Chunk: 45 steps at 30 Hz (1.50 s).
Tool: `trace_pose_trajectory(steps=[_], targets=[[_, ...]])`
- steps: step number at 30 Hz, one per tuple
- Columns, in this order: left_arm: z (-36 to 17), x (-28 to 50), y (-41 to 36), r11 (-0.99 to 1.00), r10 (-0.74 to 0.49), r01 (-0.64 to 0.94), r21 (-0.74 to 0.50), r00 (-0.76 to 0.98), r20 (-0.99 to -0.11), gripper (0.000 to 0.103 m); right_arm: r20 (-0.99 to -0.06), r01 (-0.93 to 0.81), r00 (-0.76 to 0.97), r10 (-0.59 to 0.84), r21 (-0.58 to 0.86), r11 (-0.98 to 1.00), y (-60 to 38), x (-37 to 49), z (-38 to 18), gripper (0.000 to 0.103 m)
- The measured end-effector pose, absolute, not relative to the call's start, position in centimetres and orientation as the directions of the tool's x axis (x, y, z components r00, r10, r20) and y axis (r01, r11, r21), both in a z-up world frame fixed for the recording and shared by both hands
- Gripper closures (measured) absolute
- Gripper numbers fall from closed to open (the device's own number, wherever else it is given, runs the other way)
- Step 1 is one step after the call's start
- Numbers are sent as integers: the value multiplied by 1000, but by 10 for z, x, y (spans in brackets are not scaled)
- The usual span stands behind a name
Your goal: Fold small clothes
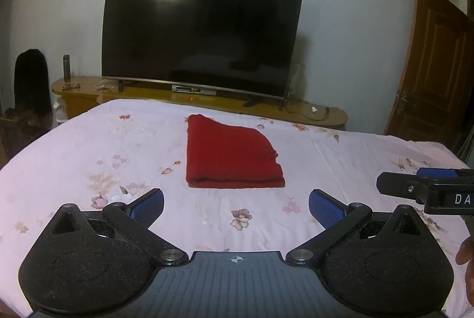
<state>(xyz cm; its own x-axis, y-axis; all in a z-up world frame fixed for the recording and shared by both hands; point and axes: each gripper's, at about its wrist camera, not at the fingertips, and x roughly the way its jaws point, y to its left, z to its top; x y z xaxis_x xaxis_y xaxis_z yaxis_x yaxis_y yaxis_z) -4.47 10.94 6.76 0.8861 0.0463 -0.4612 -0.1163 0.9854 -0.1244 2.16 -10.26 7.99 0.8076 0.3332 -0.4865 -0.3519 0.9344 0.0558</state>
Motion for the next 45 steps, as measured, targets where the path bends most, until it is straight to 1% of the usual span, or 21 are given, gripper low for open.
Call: trace_pose_trajectory(steps=[13, 20, 39, 45], targets=[[65, -44, 109, 985, 45, -116, -124, 882, -469, 0, -494, -351, 802, 336, 65, 934, -104, 22, 77, 1], [66, -43, 106, 987, 35, -102, -124, 890, -454, 0, -491, -348, 805, 332, 62, 936, -103, 20, 76, 1], [60, -38, 108, 987, 28, -98, -127, 885, -466, 0, -489, -322, 815, 310, 63, 945, -98, 19, 72, 1], [59, -37, 109, 988, 24, -91, -125, 890, -454, 0, -489, -324, 815, 310, 58, 944, -97, 20, 72, 1]])
